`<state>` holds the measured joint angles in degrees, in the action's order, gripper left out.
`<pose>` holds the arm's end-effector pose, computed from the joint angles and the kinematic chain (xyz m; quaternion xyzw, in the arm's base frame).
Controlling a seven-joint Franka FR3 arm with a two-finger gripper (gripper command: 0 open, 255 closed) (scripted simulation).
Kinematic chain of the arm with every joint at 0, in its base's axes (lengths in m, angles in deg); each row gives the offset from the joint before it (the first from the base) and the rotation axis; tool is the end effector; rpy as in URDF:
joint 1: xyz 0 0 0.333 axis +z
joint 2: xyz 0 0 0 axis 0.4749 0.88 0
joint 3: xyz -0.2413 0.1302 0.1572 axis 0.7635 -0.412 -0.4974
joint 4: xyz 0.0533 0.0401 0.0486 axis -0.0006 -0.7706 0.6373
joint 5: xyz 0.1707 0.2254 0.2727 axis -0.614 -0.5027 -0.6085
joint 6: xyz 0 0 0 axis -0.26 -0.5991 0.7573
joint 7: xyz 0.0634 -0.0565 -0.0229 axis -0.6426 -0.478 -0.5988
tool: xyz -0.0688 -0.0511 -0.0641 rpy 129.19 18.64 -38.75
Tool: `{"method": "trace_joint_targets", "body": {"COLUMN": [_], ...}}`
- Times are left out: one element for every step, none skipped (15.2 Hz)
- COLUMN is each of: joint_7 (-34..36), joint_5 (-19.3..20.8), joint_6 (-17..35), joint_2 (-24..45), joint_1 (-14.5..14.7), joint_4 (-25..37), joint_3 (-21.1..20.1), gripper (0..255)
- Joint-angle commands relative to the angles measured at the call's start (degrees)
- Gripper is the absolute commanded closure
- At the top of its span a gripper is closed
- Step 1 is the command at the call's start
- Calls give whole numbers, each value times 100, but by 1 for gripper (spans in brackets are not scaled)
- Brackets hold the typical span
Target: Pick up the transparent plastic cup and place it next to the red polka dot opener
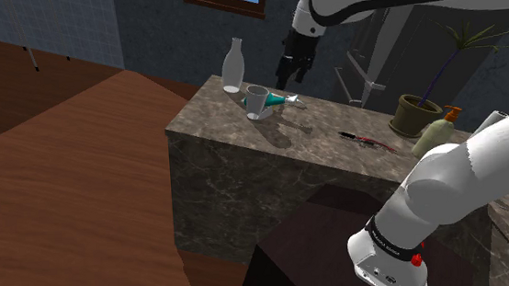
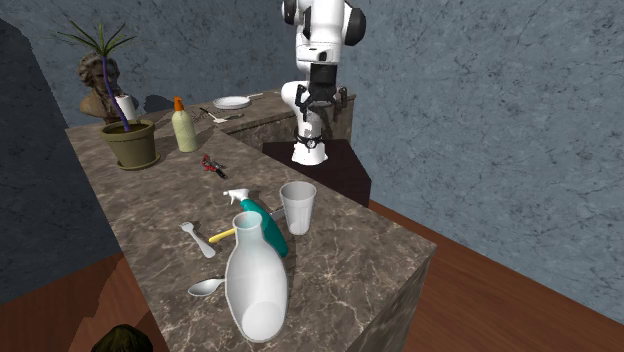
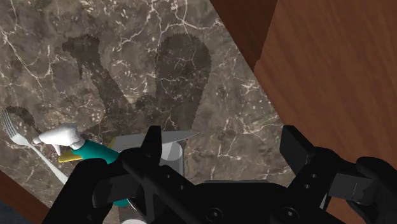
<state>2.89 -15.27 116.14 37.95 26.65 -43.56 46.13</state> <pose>0.4436 -0.0079 0.5109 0.9982 0.0213 0.0421 0.0364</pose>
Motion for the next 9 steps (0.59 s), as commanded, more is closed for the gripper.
{"method": "trace_joint_targets", "body": {"joint_7": [-20, -33, -45, -57, -68, -79, -91, -102, -113], "joint_5": [46, 69, 92, 114, 136, 158, 178, 198, 218], "joint_6": [247, 357, 460, 557, 647, 730, 806, 875, 937], "joint_2": [436, 652, 869, 1086, 1305, 1523, 1742, 1962, 2182], "joint_1": [-22, -34, -46, -57, -67, -77, -87, -97, -106], "joint_4": [200, 309, 425, 549, 680, 819, 965, 1118, 1279], "joint_3": [13, 22, 30, 39, 47, 55, 62, 70, 77], "gripper": [0, 0, 0, 0, 0, 0, 0, 0, 0]}}
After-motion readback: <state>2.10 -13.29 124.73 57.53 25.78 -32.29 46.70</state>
